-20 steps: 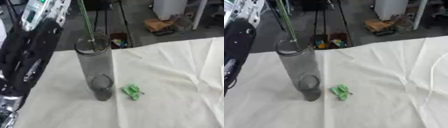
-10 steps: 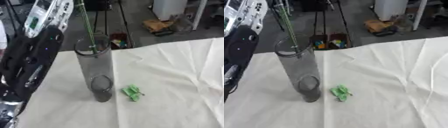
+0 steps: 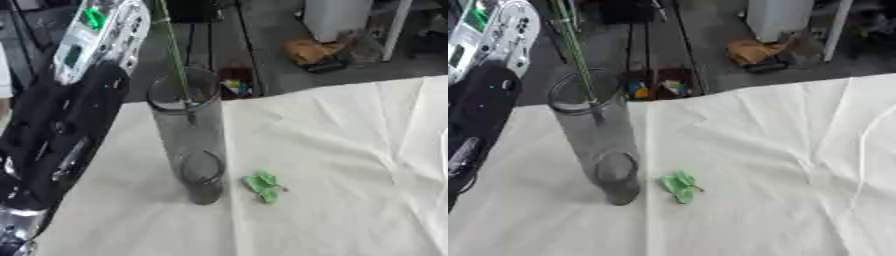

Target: Arrange flowers into the vase.

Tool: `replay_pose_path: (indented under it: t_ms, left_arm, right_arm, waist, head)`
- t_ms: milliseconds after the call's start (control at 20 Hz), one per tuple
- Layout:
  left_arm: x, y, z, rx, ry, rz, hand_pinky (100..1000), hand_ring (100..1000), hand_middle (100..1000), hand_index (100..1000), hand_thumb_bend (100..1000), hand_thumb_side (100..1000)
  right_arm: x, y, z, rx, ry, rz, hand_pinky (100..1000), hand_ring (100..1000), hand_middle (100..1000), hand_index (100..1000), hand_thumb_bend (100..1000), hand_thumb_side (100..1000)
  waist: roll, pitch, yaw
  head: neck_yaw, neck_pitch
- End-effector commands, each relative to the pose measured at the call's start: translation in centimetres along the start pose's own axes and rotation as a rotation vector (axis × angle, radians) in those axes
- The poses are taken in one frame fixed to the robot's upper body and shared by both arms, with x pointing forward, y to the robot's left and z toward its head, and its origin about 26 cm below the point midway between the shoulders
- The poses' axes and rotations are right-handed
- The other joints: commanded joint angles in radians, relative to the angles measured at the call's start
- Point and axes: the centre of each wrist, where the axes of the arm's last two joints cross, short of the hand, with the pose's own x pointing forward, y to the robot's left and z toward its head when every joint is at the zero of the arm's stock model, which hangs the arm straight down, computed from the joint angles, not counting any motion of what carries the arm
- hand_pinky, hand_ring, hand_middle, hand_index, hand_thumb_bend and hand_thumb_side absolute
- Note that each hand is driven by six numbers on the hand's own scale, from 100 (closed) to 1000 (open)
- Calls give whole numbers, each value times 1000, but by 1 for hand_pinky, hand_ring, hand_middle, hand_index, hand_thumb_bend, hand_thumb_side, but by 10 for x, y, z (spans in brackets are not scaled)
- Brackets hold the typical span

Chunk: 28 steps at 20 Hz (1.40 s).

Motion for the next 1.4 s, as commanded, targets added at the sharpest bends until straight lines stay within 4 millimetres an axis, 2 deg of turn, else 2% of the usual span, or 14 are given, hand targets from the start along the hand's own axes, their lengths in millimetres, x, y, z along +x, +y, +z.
replay_pose_path:
  t_ms: [50,200,450,550,750,900,1200,1400]
  left_arm:
    - [10,1,1,8,-33,-28,100,100,100,100,100,752]
    - [7,3,1,23,-33,-60,100,100,100,100,100,746]
    - [4,3,3,22,-32,-97,100,100,100,100,100,790]
    - [3,3,4,23,-33,-104,100,177,100,100,100,813]
    - [1,3,5,21,-27,-116,153,317,236,100,100,835]
    - [-1,3,6,22,-22,-121,180,375,314,100,100,851]
    - [-6,3,9,1,-28,-153,206,407,350,158,100,904]
    - [-8,4,11,-7,-42,-183,215,423,364,180,100,905]
  right_arm:
    - [4,0,-7,12,-24,4,821,728,473,898,100,865]
    - [4,-1,-7,8,-25,5,822,729,472,898,100,866]
    - [4,-1,-7,6,-26,5,822,729,472,899,100,865]
    - [4,-1,-6,5,-26,5,822,729,472,899,100,865]
    - [4,-1,-6,2,-24,4,822,729,472,898,100,866]
    - [4,-1,-6,-2,-27,5,822,729,472,898,100,865]
    - [4,-1,-6,-5,-26,4,822,729,471,898,100,866]
    - [4,-1,-6,-7,-25,3,823,730,471,898,100,867]
  waist:
    - [-10,-18,0]
    - [-11,-17,-1]
    - [-13,-16,0]
    - [-15,-15,0]
    - [-17,-14,1]
    - [-19,-14,0]
    - [-21,-14,0]
    - [-21,-15,1]
  head:
    - [-4,-14]
    - [-5,-15]
    - [-7,-17]
    - [-8,-18]
    - [-9,-20]
    - [-9,-23]
    - [-13,-27]
    - [-15,-29]
